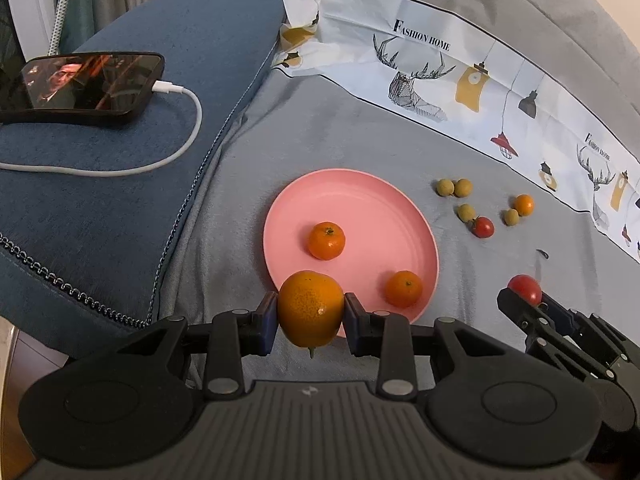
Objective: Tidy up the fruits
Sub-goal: 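Carry the mandarin and the cherry tomato over the pink plate, then lower both fruits onto the plate and open both grippers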
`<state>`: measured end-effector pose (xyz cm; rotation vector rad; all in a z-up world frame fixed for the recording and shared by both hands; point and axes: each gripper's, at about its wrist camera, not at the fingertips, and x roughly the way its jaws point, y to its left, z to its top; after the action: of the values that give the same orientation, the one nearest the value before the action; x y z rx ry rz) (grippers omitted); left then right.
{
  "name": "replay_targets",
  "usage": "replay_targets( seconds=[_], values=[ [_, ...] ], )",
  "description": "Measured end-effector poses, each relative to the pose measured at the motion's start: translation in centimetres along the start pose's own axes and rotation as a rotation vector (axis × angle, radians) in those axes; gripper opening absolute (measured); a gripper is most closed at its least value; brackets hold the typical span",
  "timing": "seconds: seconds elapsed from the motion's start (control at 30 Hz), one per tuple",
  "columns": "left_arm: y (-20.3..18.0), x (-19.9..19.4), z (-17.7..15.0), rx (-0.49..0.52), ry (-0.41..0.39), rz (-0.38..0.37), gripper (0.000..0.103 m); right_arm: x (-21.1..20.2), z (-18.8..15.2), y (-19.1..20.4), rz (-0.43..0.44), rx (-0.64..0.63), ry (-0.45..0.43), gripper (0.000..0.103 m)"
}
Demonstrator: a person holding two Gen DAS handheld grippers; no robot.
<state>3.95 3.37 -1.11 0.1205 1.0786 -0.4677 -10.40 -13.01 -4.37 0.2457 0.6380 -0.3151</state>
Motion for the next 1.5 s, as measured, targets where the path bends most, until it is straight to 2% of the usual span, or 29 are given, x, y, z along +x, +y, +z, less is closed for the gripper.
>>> replay_targets(
  seconds=[0.5,1.5],
  values=[
    [0.4,2.6,1.5,0.001,0.020,-0.010,0.038,3.0,0.9,1.6,0.034,-0.035,0.019,0.031],
    [-0.7,12.0,3.0,0.081,0.135,0.038,0.038,11.4,0.2,2.5,0.062,-0.082,0.129,0.031]
  ],
)
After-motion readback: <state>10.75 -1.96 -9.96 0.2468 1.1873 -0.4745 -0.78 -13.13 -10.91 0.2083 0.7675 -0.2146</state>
